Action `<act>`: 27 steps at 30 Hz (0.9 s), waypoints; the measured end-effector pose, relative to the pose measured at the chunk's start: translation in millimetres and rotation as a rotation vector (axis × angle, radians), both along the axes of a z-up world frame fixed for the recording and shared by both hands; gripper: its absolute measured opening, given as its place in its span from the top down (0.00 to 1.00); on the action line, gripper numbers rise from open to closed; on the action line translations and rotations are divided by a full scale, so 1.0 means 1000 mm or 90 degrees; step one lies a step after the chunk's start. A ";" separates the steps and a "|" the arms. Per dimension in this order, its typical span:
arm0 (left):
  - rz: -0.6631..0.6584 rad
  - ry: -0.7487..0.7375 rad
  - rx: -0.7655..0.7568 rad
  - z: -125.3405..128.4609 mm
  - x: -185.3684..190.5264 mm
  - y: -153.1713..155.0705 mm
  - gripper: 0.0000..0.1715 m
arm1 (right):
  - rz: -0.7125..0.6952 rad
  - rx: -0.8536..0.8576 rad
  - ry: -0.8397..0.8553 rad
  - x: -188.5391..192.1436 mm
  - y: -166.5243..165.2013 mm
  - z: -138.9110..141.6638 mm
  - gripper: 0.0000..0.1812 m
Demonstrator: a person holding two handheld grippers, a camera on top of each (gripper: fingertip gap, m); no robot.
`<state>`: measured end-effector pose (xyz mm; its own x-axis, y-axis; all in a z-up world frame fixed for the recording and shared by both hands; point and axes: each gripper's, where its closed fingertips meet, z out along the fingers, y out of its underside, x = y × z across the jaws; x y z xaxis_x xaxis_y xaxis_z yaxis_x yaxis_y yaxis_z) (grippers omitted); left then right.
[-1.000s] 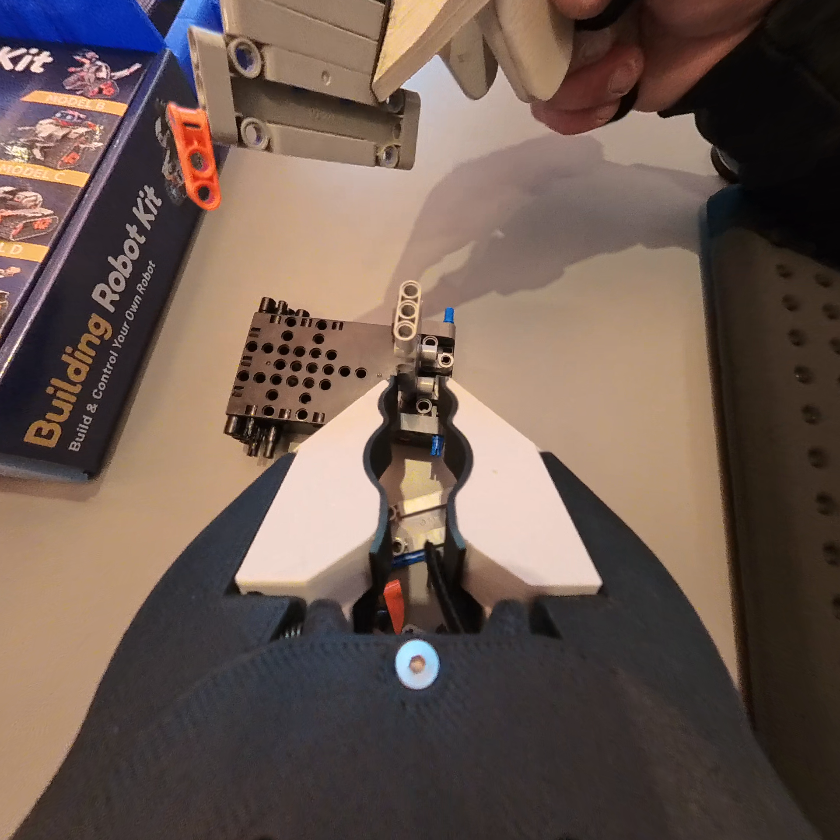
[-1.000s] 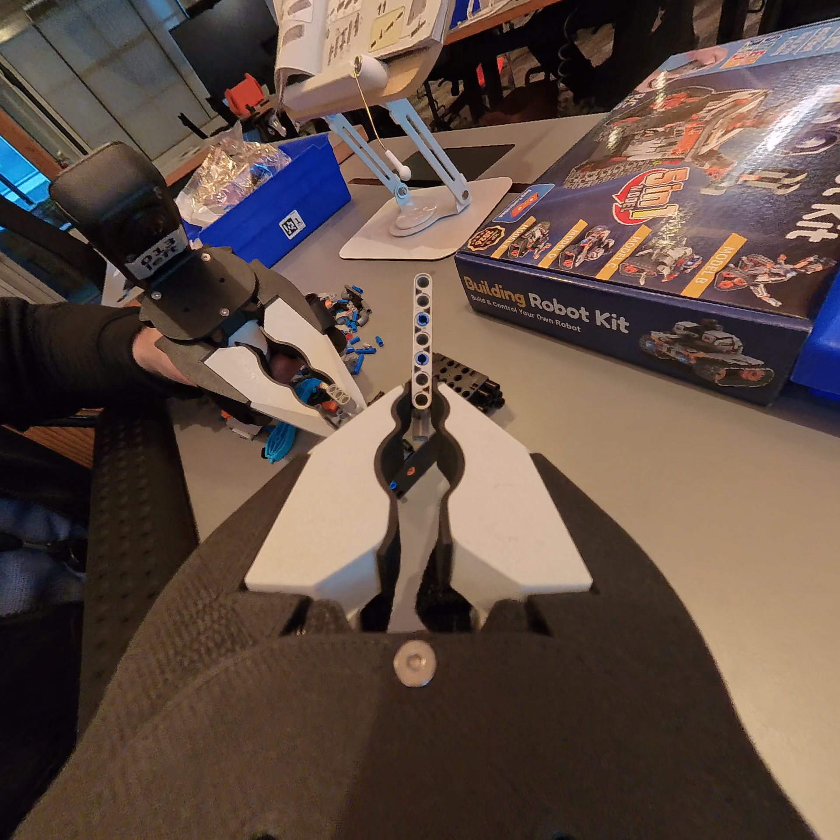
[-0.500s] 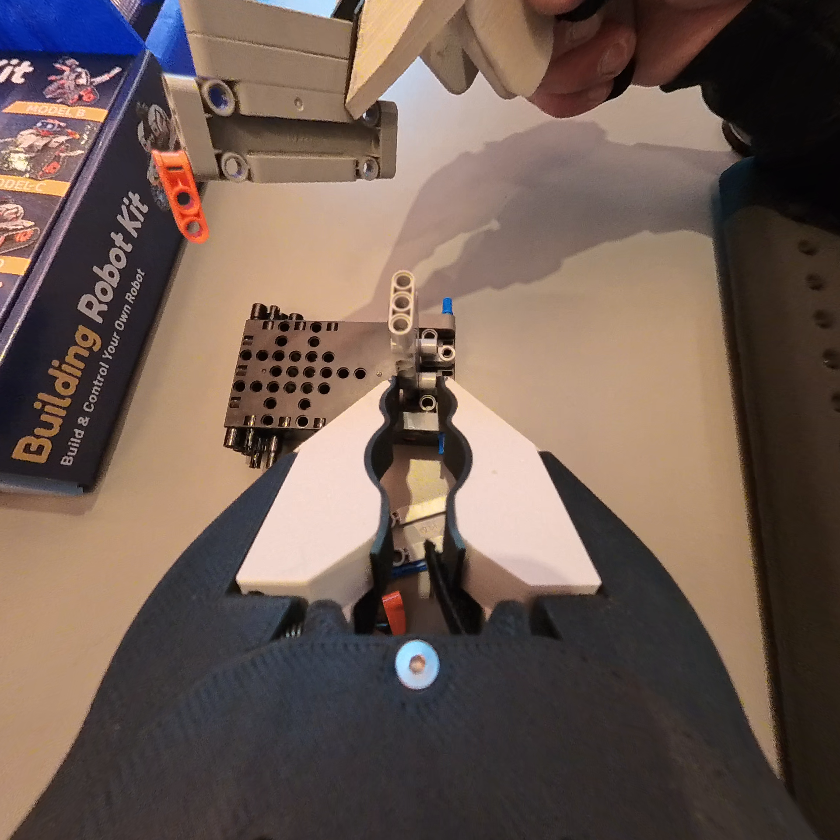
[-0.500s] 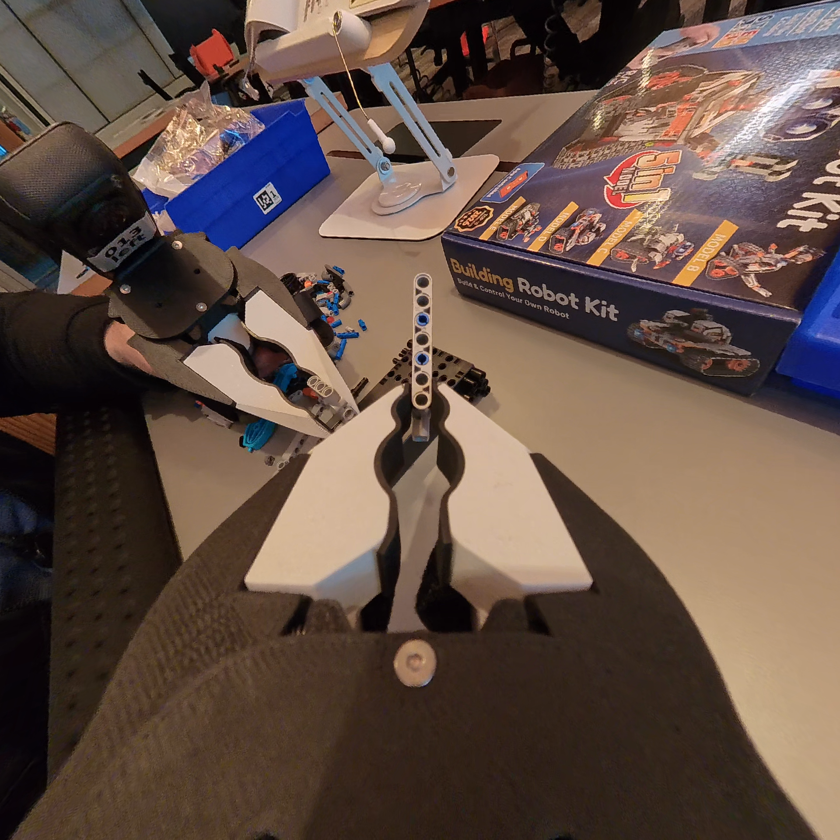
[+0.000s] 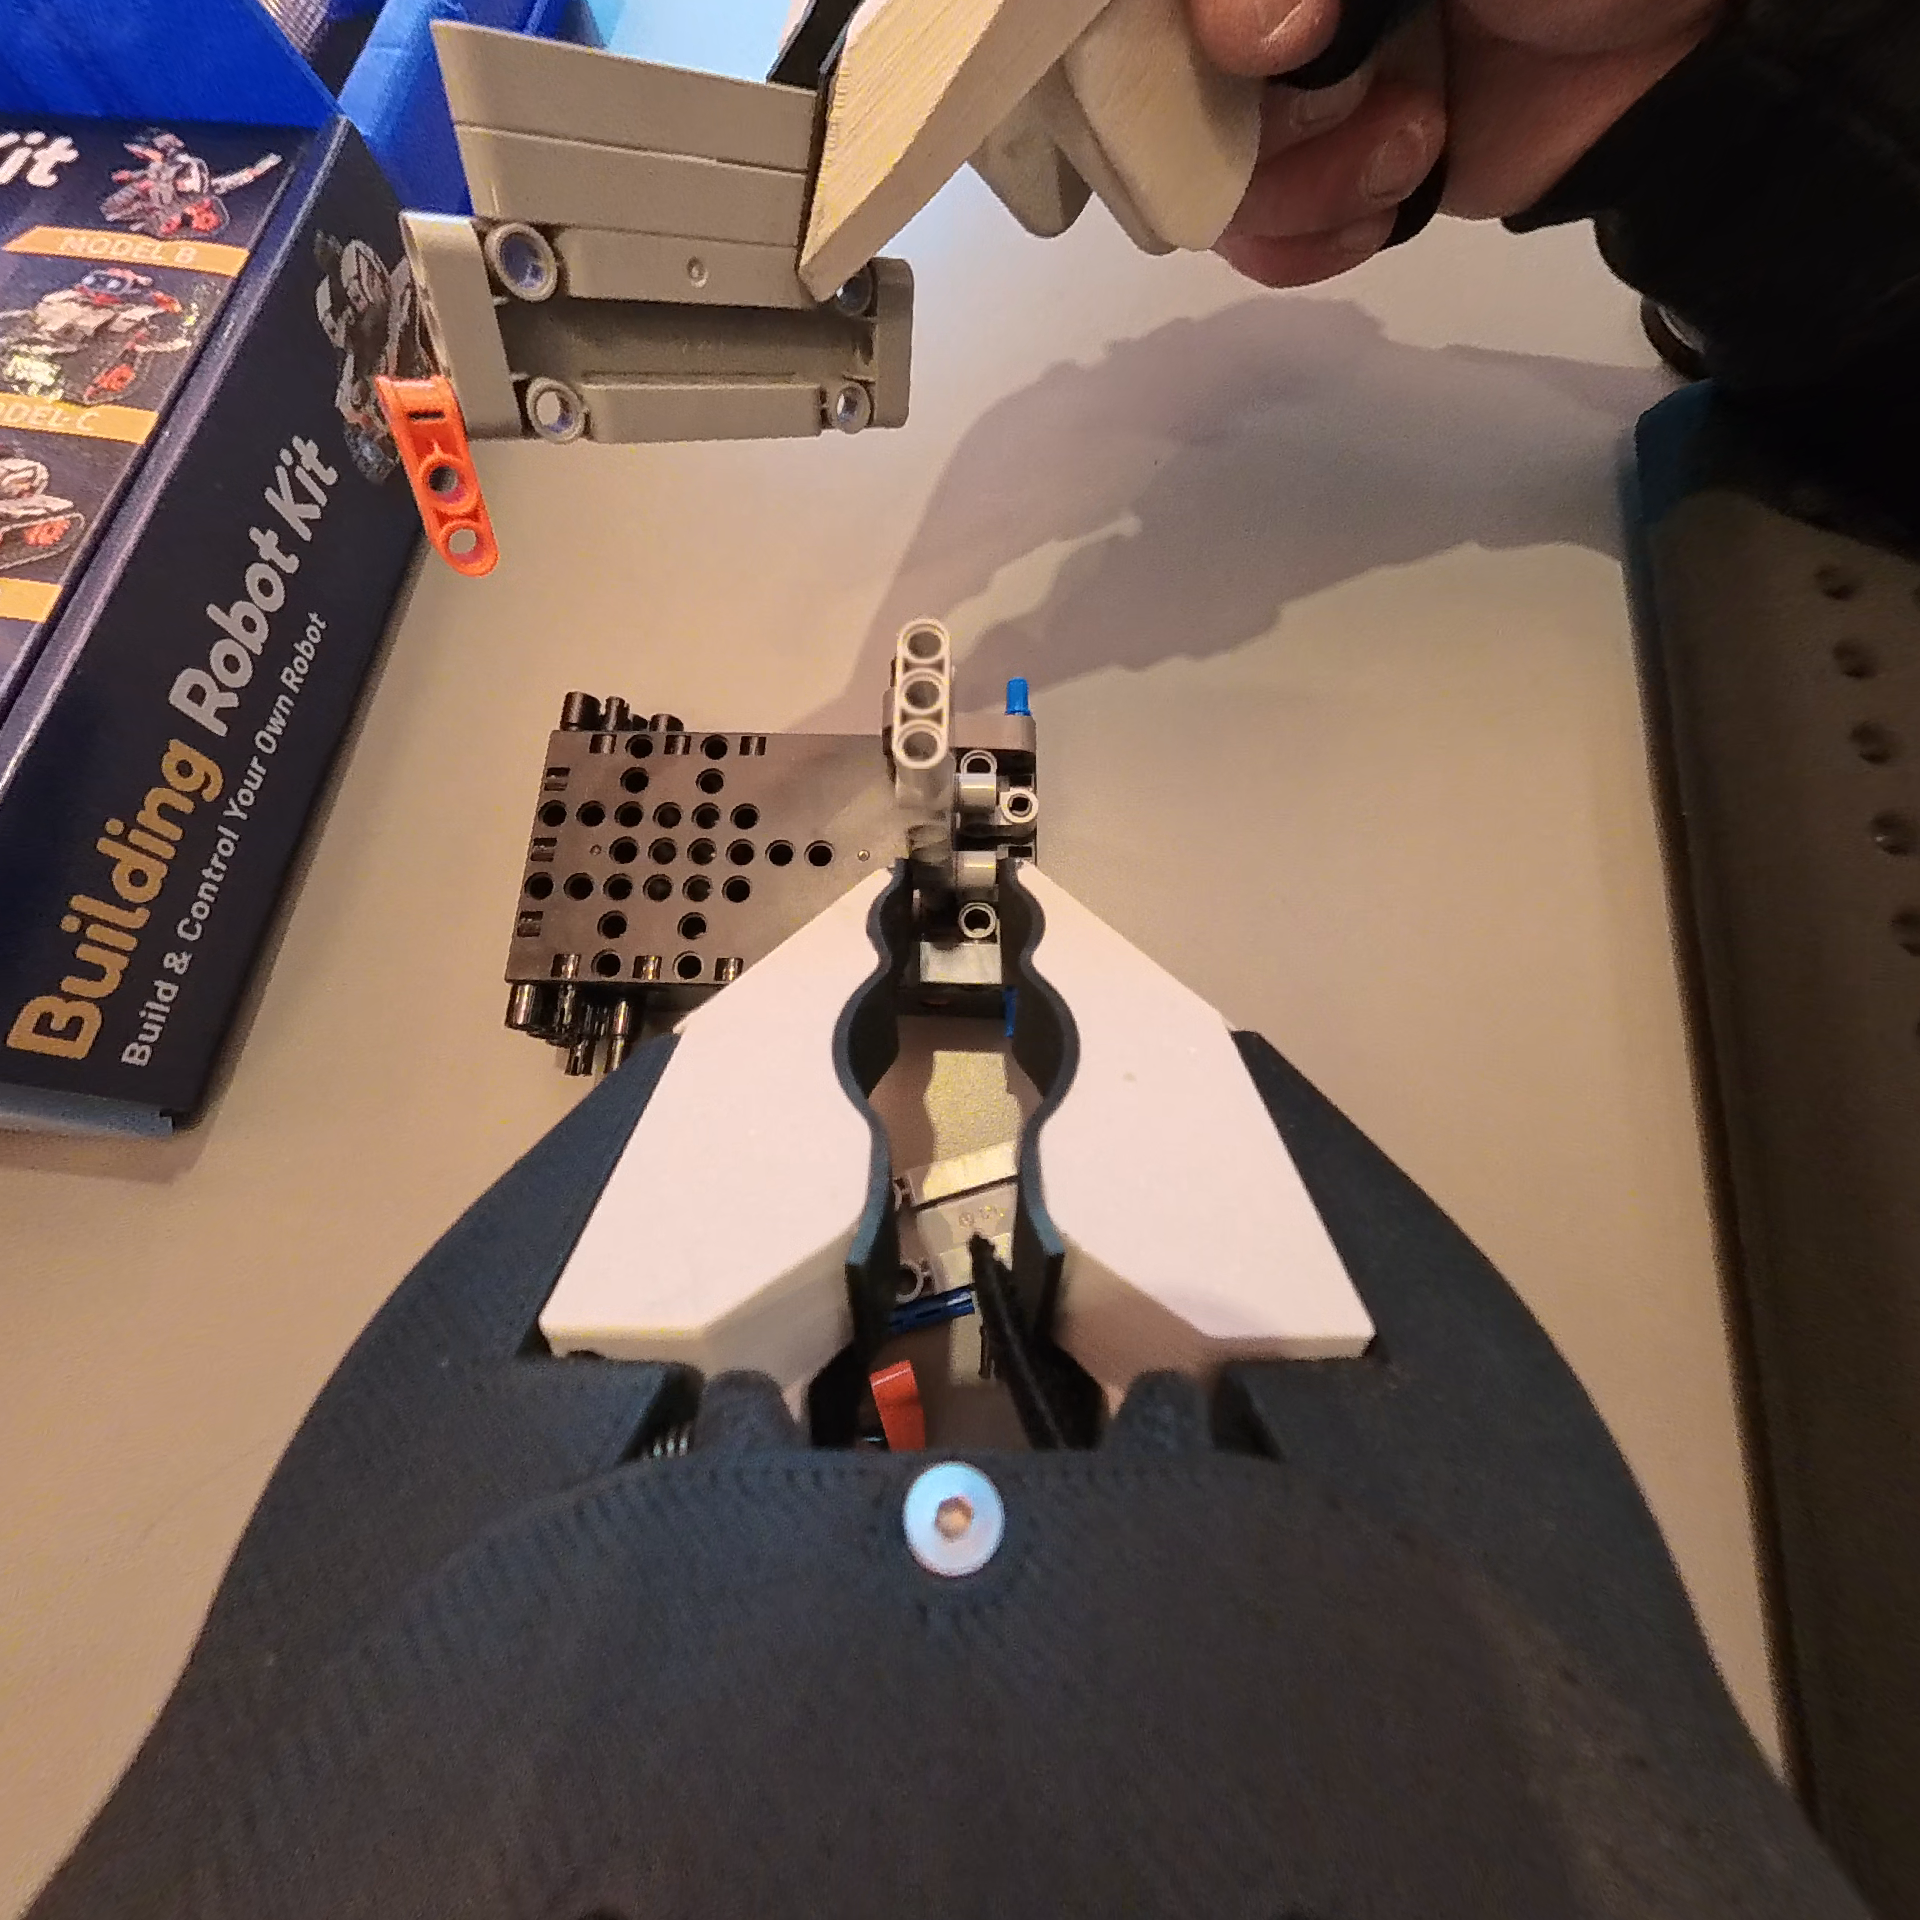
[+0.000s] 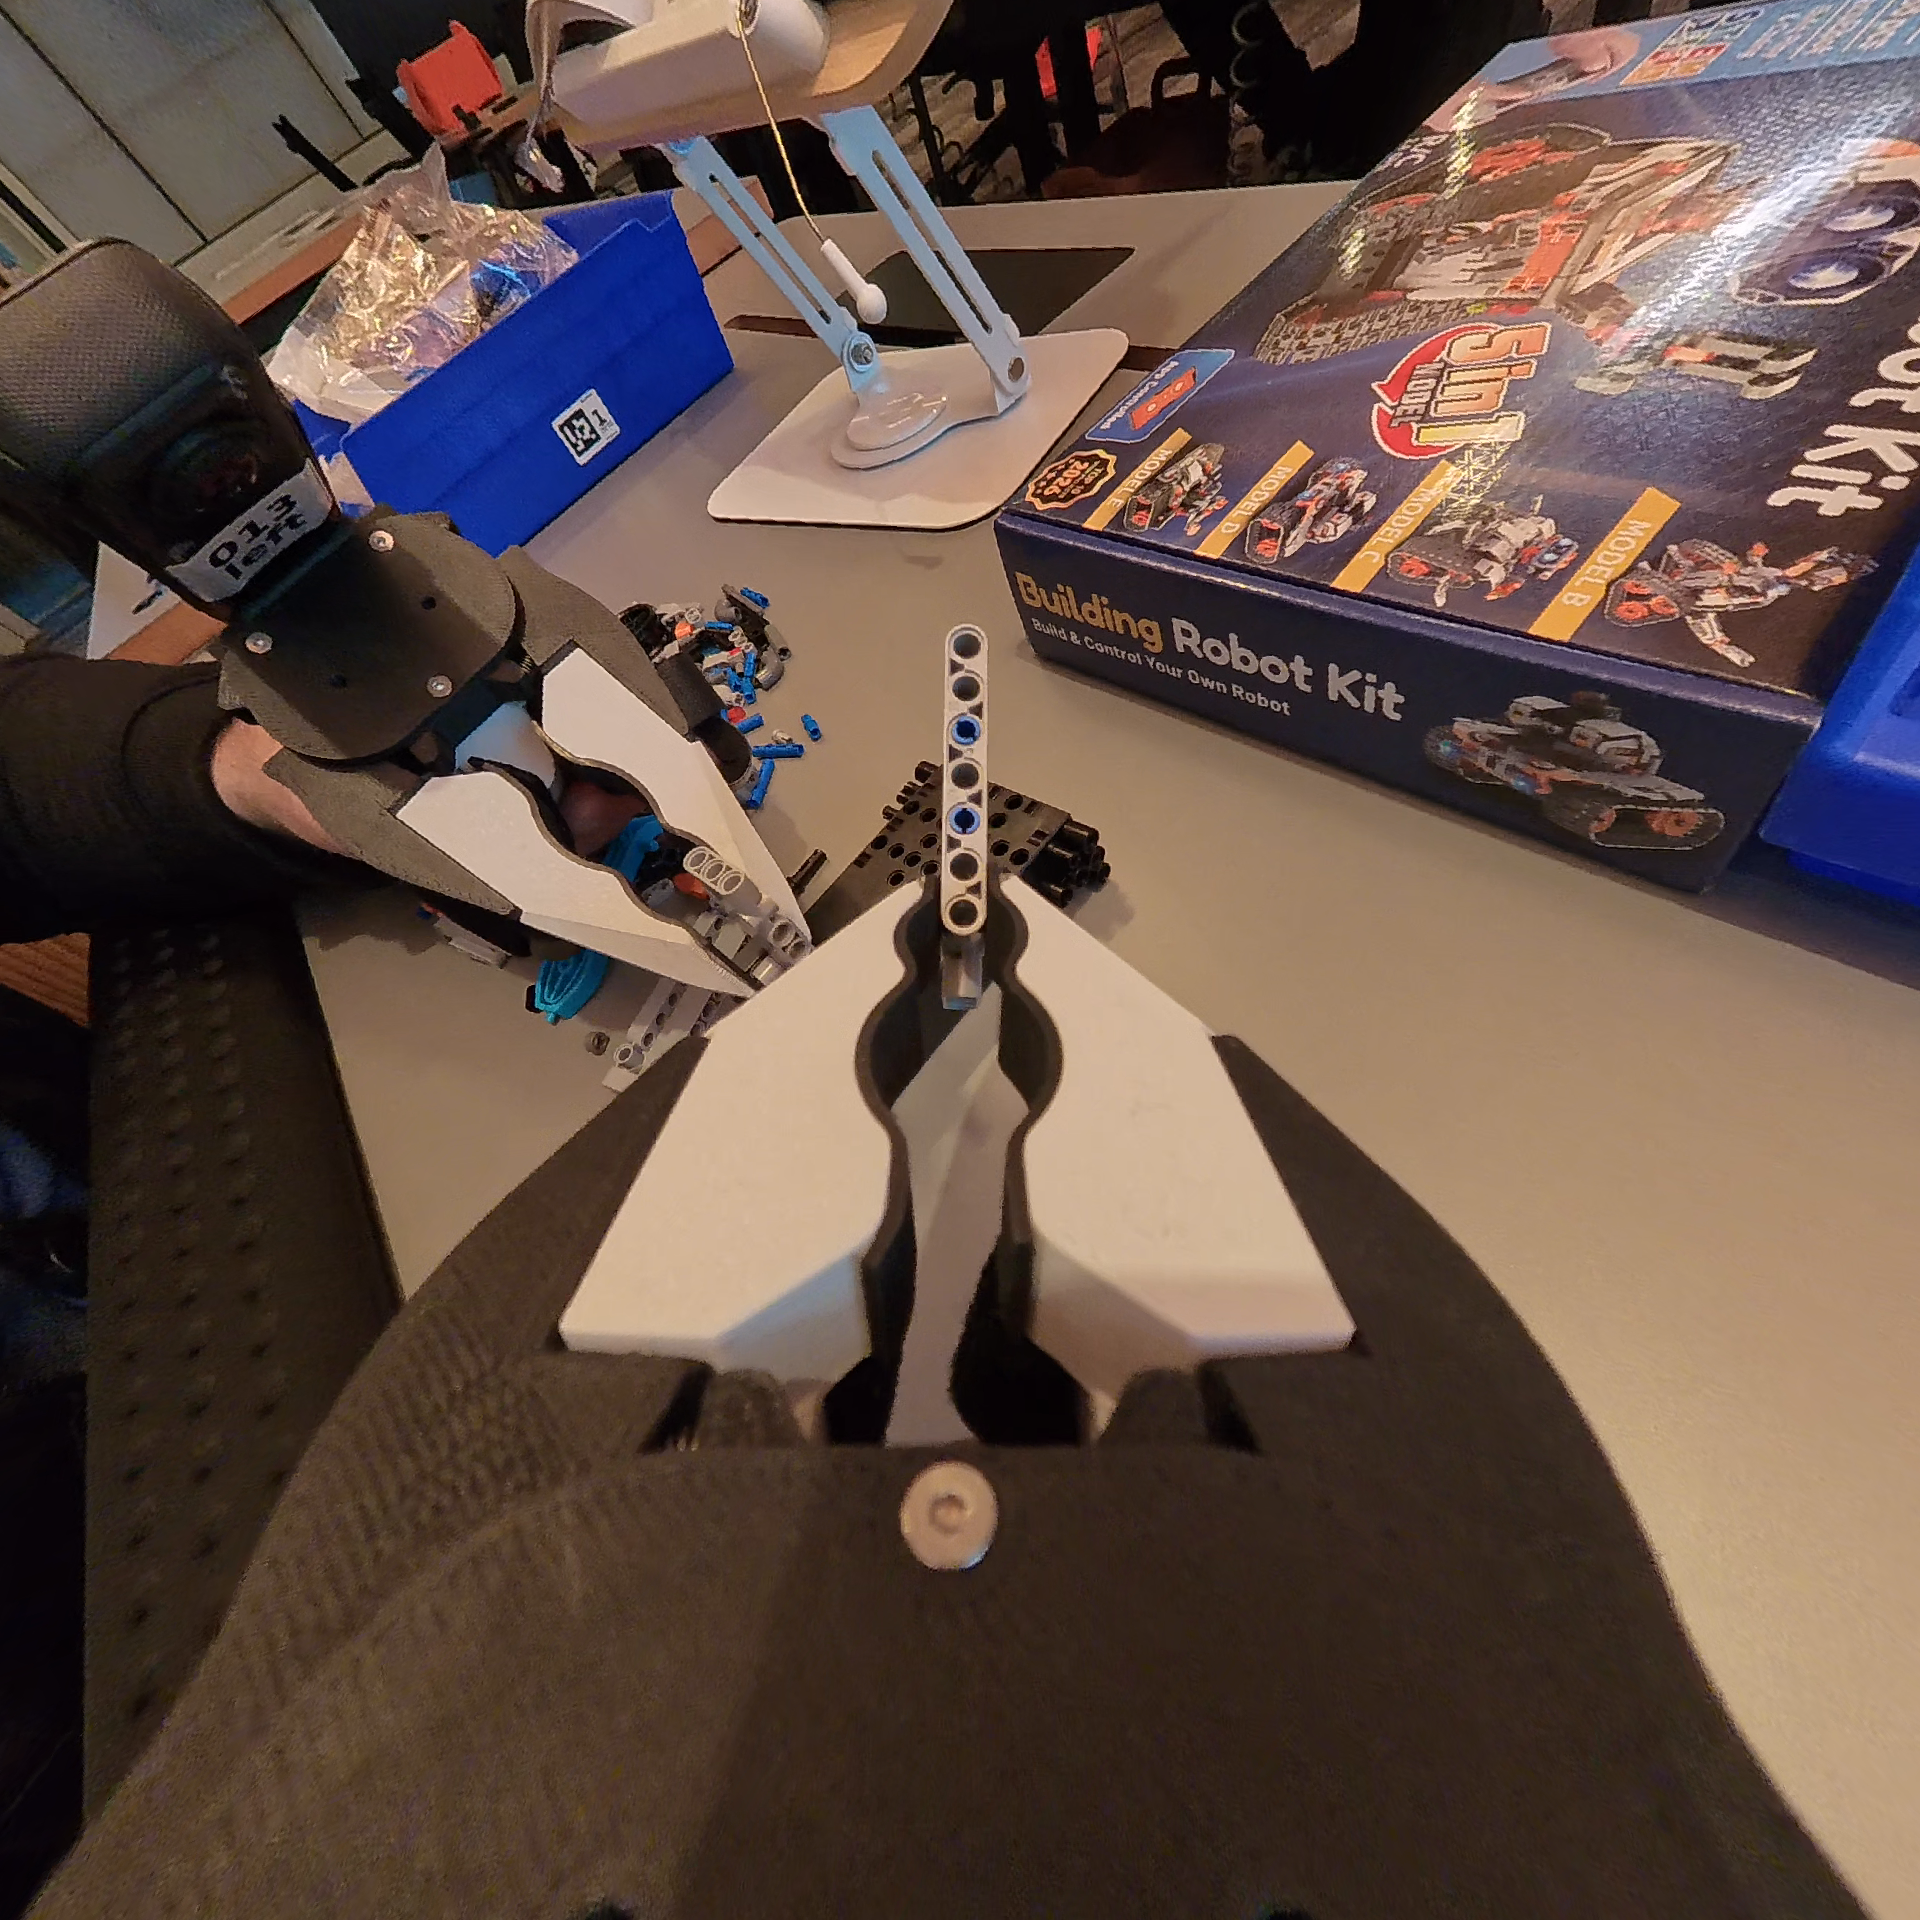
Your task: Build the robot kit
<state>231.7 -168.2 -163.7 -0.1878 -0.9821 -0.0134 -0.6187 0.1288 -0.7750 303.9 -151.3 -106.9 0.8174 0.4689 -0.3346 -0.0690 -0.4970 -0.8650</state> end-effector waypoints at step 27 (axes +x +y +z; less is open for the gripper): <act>-0.071 0.008 0.014 0.009 -0.008 -0.001 0.89 | -0.041 -0.044 -0.028 -0.008 0.000 -0.002 0.97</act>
